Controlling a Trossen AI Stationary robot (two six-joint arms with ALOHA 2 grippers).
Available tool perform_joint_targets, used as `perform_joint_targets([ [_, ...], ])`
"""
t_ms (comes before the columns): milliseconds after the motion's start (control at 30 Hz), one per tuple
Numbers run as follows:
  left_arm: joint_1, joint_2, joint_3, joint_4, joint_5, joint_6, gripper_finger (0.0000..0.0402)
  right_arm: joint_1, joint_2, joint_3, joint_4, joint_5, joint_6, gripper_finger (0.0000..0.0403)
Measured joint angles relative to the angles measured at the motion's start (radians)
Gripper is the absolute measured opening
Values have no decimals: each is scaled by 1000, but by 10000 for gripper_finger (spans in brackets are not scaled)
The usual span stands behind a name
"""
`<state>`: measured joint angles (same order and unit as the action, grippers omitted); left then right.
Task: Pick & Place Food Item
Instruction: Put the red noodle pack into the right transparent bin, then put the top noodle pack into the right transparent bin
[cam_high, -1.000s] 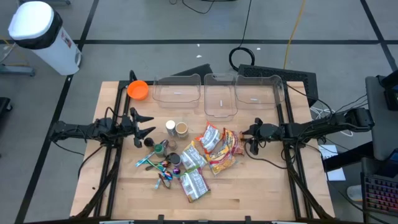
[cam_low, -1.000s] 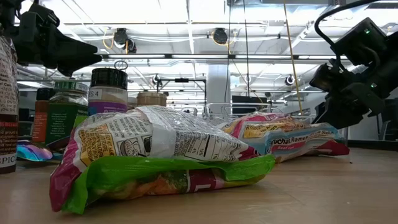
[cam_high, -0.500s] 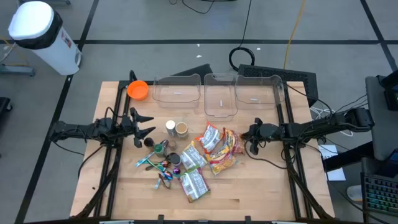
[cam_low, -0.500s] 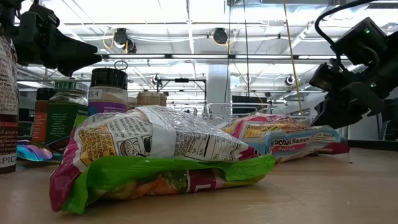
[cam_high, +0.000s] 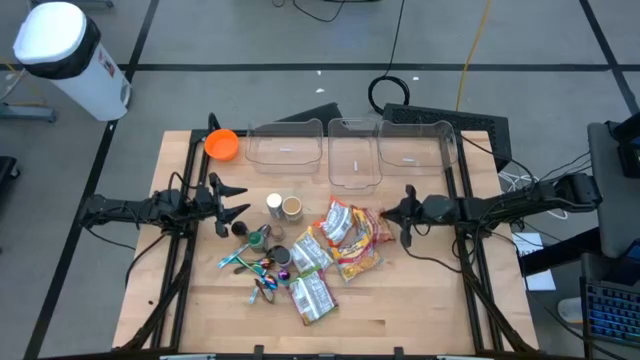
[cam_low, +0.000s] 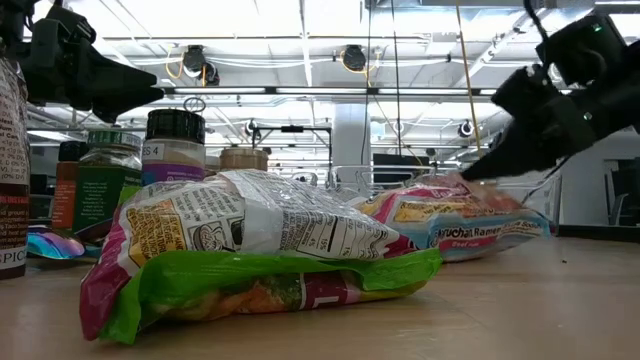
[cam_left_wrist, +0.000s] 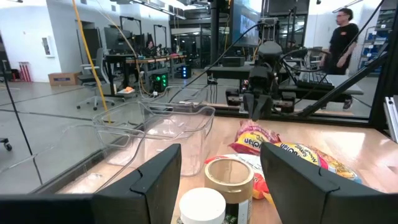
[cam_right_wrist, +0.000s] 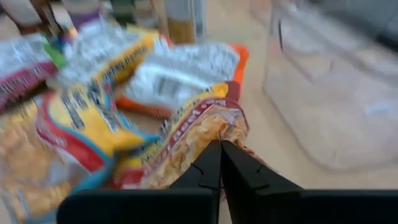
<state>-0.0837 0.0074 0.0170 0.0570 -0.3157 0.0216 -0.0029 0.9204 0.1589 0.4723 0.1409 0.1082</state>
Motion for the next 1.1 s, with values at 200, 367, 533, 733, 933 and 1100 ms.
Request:
perform_joint_targets([
  [200, 0, 0, 0, 0, 0, 0, 228, 0, -62, 0, 132, -68, -25, 0],
  [367, 0, 0, 0, 0, 0, 0, 228, 0, -124, 0, 313, -93, -69, 0],
  [533, 0, 0, 0, 0, 0, 0, 228, -26, -168, 1, 455, -88, -125, 0],
  [733, 0, 0, 0, 0, 0, 0, 228, -126, -188, 105, 295, -61, -87, 0],
  [933, 0, 0, 0, 0, 0, 0, 228, -165, -158, 331, -289, -63, -54, 24],
  [1100, 0, 0, 0, 0, 0, 0, 228, -140, -23, 541, -789, -64, -42, 119],
])
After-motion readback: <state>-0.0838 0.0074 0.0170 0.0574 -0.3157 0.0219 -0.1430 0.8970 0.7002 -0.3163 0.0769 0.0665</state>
